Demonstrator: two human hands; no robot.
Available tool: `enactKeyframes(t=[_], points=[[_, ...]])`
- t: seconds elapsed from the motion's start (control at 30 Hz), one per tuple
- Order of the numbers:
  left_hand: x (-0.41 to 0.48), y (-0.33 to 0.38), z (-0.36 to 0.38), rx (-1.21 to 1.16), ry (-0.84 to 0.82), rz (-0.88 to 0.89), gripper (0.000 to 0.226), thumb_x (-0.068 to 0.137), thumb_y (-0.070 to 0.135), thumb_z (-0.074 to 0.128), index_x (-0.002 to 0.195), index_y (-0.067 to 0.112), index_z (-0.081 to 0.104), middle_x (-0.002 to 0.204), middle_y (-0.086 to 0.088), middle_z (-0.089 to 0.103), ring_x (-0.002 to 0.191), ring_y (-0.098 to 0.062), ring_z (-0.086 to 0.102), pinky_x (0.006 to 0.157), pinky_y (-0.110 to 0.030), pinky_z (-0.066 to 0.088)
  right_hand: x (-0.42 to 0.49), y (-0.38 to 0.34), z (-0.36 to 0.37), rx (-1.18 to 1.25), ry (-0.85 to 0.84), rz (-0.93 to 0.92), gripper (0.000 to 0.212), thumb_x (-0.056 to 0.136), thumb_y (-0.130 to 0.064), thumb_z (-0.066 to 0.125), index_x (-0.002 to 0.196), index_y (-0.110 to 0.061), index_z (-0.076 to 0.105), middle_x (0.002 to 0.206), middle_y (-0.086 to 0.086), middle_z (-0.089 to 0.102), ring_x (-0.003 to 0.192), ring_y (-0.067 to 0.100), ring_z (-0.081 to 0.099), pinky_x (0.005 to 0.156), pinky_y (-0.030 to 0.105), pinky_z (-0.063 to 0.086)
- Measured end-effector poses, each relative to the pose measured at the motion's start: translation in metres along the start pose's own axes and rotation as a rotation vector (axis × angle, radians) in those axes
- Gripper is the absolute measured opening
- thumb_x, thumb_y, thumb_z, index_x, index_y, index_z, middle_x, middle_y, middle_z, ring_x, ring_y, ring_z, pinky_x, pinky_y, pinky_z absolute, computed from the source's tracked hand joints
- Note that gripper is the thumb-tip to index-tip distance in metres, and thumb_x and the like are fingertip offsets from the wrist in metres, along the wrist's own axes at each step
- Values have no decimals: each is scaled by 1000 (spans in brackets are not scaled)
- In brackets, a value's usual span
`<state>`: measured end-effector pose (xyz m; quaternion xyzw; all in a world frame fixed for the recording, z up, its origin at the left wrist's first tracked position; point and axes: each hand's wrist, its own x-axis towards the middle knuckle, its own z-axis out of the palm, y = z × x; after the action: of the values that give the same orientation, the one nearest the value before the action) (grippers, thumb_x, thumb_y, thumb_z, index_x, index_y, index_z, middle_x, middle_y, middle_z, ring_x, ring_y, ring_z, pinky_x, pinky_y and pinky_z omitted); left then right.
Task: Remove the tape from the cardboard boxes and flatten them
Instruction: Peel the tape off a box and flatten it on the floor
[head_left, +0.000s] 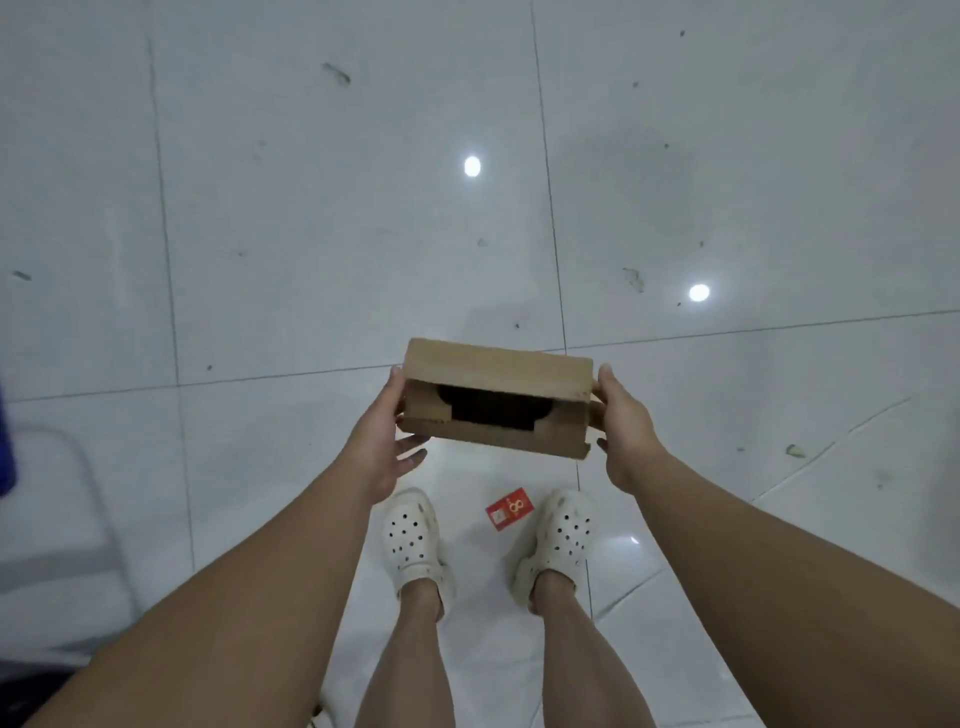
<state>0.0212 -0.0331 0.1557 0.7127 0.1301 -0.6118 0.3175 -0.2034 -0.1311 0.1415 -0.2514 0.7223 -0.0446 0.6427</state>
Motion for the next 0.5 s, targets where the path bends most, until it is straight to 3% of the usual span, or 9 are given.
enactKeyframes(t=[0.07,0.17,0.27,0.33,0.4,0.5], points=[[-32,24,1,-28,1,36,54,87,69,41,113,27,63,115,12,55,100,-21,61,75,-31,45,-32,-30,-8,7,-6,-42,35,104,-47,33,95,-35,65,95,-17,60,103,7,51,99,32,25],[-83,58,0,-84,-50,104,64,88,73,31,101,22,68,104,13,60,89,-17,54,70,-29,38,-87,-78,-17,55,14,-134,34,104,-42,35,82,-38,62,91,-21,54,92,4,45,93,28,25],[-139,97,4,3,-9,253,50,94,60,37,98,23,71,103,10,61,80,-15,44,70,-27,37,-141,-128,-25,173,20,-194,25,101,-43,41,88,-41,63,106,-14,56,100,8,48,96,30,29],[-176,122,6,15,38,335,31,97,48,43,98,31,68,120,9,56,100,-15,50,90,-32,38,-176,-161,-29,265,4,-235,25,100,-40,45,89,-42,67,104,-16,60,99,7,53,95,30,36],[-220,150,8,-40,-1,417,22,97,42,45,94,40,66,132,14,48,124,-14,43,106,-38,29,-218,-193,-36,326,-38,-287,22,99,-41,49,89,-37,68,107,-15,64,98,6,57,89,29,39],[-287,199,12,-50,-114,572,25,99,39,40,97,51,62,133,24,48,137,-7,29,112,-42,13,-281,-241,-45,287,-103,-371,34,98,-57,42,100,-31,64,120,-12,59,114,11,52,96,34,33]])
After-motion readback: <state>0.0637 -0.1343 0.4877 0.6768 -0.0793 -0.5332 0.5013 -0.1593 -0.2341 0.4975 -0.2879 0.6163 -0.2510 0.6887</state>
